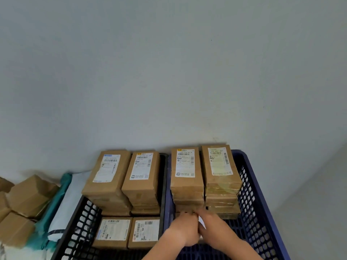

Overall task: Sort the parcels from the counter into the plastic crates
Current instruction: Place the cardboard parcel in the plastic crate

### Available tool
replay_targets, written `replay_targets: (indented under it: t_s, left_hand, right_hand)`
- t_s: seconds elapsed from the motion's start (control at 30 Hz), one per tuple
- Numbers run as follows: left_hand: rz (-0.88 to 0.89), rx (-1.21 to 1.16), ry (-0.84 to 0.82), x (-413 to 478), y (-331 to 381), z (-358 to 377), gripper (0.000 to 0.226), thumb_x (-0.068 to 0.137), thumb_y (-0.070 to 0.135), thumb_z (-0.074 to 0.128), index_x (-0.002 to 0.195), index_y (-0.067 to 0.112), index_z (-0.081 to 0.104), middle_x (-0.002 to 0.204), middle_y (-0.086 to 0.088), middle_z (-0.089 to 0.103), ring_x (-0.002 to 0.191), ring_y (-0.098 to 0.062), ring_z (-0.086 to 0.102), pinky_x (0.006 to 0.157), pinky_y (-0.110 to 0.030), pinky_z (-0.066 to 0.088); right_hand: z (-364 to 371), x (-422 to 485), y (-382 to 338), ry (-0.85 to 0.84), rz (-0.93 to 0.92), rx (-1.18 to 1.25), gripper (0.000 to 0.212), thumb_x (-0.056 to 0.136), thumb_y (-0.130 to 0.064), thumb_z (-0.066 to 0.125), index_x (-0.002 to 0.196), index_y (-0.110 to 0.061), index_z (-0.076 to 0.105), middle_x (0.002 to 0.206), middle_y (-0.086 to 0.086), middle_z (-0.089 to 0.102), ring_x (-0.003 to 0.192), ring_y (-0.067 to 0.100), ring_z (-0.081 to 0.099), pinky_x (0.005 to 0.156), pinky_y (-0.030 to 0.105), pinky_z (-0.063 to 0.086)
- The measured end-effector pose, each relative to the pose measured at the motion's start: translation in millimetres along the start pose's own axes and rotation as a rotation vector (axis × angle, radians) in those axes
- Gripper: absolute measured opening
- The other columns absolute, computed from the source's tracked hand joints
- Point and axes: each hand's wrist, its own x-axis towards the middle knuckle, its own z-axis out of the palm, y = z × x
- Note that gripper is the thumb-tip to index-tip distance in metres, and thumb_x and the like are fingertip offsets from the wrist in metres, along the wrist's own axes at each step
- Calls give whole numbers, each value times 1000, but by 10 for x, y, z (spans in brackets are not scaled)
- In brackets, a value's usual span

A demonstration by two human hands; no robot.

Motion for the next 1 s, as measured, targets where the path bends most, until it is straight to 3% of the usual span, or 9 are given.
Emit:
replay_targets:
  t_s: [0.07, 0.13, 0.2, 0.33, 0.5, 0.67, 0.83, 0.93, 1.0]
  left_hand:
    - [136, -211, 198, -227, -5, -140, 53, 107, 32, 51, 159, 30, 37, 158, 8, 42, 143, -12, 41, 114, -30, 40]
    - [207, -412, 364, -484, 16, -292, 53, 107, 47, 50, 158, 47, 34, 156, 33, 36, 144, 9, 32, 121, -23, 31]
    - [260, -628, 495, -700, 33, -448, 50, 105, 56, 51, 152, 57, 37, 151, 44, 37, 139, 19, 35, 119, -17, 31]
    - [371, -941, 664, -978, 81, -759, 47, 104, 60, 50, 150, 51, 44, 149, 36, 50, 138, 14, 45, 111, -15, 32]
    - [420, -957, 727, -1060, 127, -921, 50, 101, 54, 52, 150, 44, 49, 148, 30, 54, 140, 9, 46, 116, -24, 34]
    - [383, -923, 745, -1157, 36, -1048, 49, 100, 52, 54, 148, 48, 48, 146, 33, 54, 137, 15, 45, 114, -15, 35]
    - [340, -908, 856, -1490, -345, -1227, 44, 105, 46, 53, 148, 46, 49, 146, 31, 54, 135, 16, 46, 110, -11, 34]
    - [296, -907, 961, -1761, -650, -1260, 42, 106, 43, 53, 148, 42, 51, 146, 28, 56, 134, 14, 48, 110, -14, 36]
    - [260, -931, 1027, -1969, -911, -1248, 39, 107, 40, 54, 146, 41, 53, 144, 26, 58, 135, 11, 50, 112, -18, 36]
  right_hand:
    - [-206, -180, -123, 150, -29, 176, 34, 109, -34, 52, 140, -46, 46, 137, -34, 49, 125, -12, 47, 96, 1, 36]
    - [-429, -383, -243, 300, -48, 337, 45, 105, -48, 52, 148, -50, 39, 141, -40, 43, 129, -18, 46, 100, 0, 35]
    - [-680, -578, -363, 440, -75, 478, 51, 98, -57, 51, 148, -49, 43, 139, -39, 51, 128, -20, 49, 99, 1, 40]
    - [-1203, -834, -510, 620, -89, 616, 44, 99, -51, 49, 143, -47, 52, 134, -32, 64, 124, -16, 56, 94, 4, 42]
    - [-1527, -946, -505, 711, -93, 643, 45, 97, -54, 48, 139, -43, 60, 128, -32, 67, 122, -10, 60, 95, 12, 44]
    - [-1593, -837, -524, 704, -100, 646, 35, 100, -50, 47, 131, -46, 63, 125, -28, 70, 121, -2, 64, 102, 27, 49]
    - [-1577, -534, -803, 654, -163, 559, 45, 99, -68, 50, 136, -46, 62, 133, -19, 69, 130, 7, 61, 116, 48, 45]
    - [-1480, -359, -1162, 601, -211, 505, 50, 96, -69, 47, 137, -44, 62, 135, -16, 68, 133, 8, 59, 117, 49, 44]
    - [-1361, -266, -1474, 557, -247, 498, 40, 104, -58, 48, 137, -40, 62, 131, -18, 70, 130, 7, 60, 117, 48, 44]
